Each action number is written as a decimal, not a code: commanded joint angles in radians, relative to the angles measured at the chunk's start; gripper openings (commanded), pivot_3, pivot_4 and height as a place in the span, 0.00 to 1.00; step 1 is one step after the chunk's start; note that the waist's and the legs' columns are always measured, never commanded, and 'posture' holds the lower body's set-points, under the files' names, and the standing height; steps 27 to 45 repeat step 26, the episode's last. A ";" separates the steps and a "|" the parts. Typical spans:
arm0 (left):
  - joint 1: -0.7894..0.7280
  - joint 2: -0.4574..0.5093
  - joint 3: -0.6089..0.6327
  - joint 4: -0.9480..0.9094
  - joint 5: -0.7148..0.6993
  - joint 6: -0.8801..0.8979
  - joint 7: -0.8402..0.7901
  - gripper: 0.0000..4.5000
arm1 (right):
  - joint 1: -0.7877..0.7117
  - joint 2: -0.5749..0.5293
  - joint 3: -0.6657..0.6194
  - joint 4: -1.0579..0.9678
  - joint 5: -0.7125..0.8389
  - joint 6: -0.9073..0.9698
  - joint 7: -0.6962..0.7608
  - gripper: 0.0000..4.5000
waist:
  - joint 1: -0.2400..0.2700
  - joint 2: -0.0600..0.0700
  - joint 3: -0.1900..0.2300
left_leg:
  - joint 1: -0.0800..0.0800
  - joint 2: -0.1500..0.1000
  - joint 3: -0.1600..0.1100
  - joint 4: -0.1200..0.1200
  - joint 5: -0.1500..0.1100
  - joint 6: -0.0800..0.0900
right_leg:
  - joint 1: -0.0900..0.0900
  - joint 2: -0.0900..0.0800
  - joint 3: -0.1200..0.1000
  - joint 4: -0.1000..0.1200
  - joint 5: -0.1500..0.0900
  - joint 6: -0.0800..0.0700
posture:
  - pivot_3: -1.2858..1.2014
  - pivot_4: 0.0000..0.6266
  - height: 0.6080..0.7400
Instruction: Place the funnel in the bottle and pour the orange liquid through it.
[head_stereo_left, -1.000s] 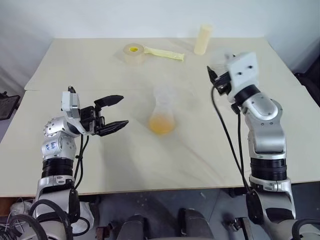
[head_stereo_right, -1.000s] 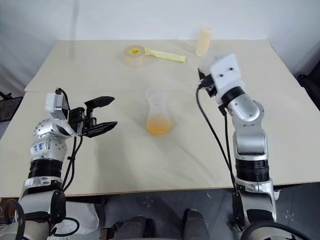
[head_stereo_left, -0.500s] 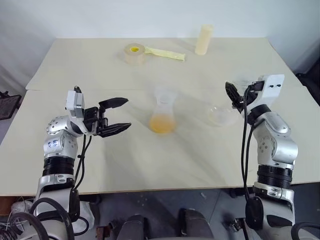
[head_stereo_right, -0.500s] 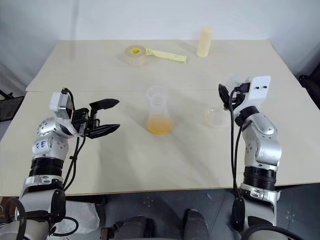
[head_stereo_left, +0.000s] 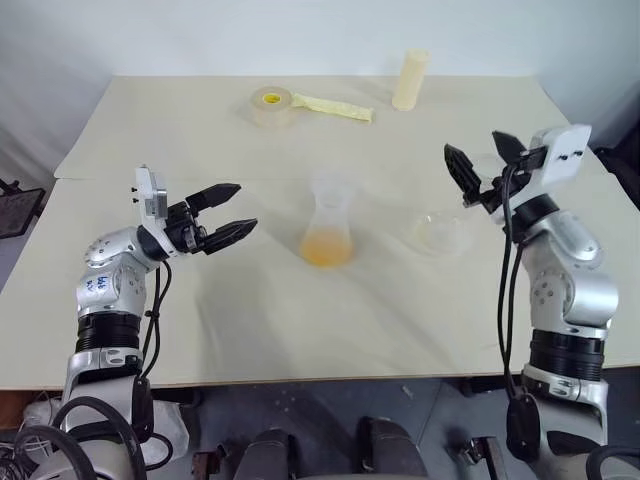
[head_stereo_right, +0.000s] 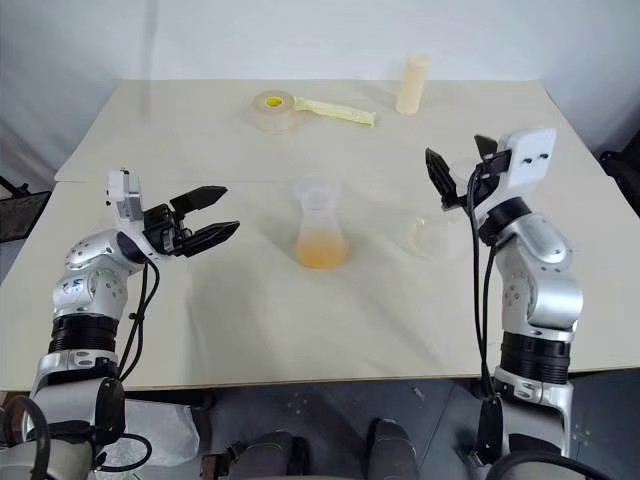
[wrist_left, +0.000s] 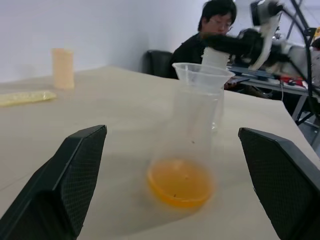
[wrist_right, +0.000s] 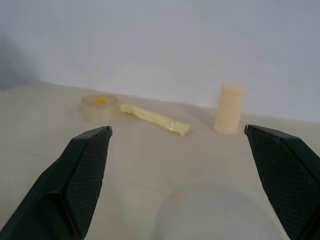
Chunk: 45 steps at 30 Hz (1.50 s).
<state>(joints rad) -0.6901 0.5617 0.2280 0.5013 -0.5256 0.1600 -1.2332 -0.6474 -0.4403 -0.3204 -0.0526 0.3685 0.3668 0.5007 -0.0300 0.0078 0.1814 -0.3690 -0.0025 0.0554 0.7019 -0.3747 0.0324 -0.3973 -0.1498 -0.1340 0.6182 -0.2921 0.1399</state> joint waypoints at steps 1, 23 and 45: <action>0.015 0.013 0.007 -0.070 -0.024 0.048 0.002 1.00 | -0.034 -0.047 0.001 -0.072 0.048 -0.020 0.052 0.99 | 0.001 0.000 0.000 | 0.000 0.000 0.000 0.000 0.000 0.000 | 0.000 0.000 0.000 0.000 0.000 0.000 | 0.52 0.24 1.00; 0.325 0.177 0.037 -0.187 0.010 0.027 -0.102 1.00 | 0.631 -0.365 0.007 -0.295 0.211 -0.022 0.585 0.99 | 0.049 -0.004 -0.001 | 0.001 0.001 0.007 0.002 0.000 0.000 | 0.005 0.000 0.001 -0.011 0.000 0.000 | 0.52 0.24 1.00; 0.319 0.169 0.044 -0.182 0.009 -0.008 -0.107 1.00 | 0.616 -0.345 0.022 -0.276 0.201 -0.038 0.568 0.99 | 0.052 -0.004 -0.001 | 0.001 0.001 0.008 0.002 0.000 0.000 | 0.004 0.000 0.001 -0.011 0.000 0.000 | 0.52 0.24 1.00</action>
